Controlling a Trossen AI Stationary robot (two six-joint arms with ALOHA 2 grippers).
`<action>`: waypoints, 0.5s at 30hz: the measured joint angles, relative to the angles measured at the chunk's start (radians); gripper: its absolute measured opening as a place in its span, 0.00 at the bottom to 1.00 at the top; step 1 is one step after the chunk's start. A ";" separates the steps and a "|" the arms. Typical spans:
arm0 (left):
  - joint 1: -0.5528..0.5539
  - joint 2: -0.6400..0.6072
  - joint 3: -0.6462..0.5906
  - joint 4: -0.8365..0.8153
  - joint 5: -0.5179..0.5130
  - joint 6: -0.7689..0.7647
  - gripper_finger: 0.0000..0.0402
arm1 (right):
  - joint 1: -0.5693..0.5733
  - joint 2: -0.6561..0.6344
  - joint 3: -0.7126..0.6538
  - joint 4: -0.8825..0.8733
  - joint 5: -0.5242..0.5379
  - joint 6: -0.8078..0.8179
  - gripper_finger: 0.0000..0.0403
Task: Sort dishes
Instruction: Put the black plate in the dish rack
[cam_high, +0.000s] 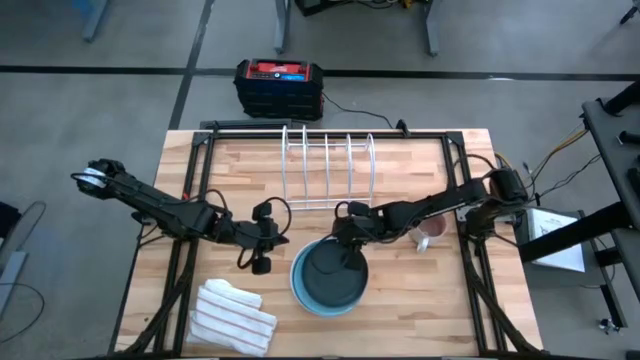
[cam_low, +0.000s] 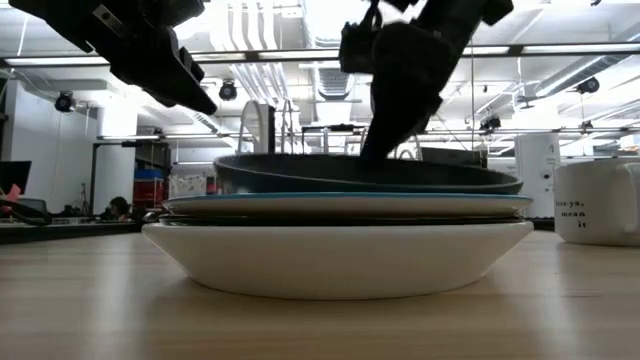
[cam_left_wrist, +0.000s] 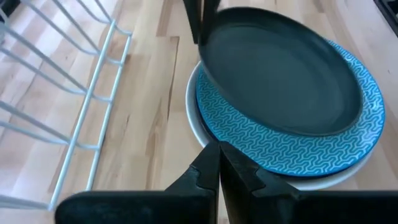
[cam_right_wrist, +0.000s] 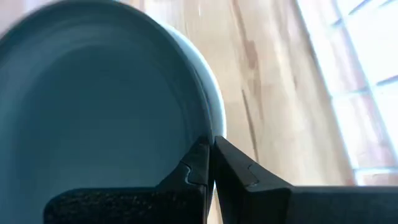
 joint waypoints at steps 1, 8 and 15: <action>0.000 0.000 0.000 0.003 0.000 0.002 0.00 | 0.000 -0.016 0.000 -0.001 0.001 -0.010 0.01; 0.000 -0.003 0.027 0.004 0.000 0.072 0.00 | 0.000 -0.200 -0.001 -0.009 0.011 -0.201 0.01; 0.000 -0.005 0.127 -0.009 0.000 0.245 0.00 | -0.003 -0.457 -0.001 -0.002 0.106 -0.785 0.01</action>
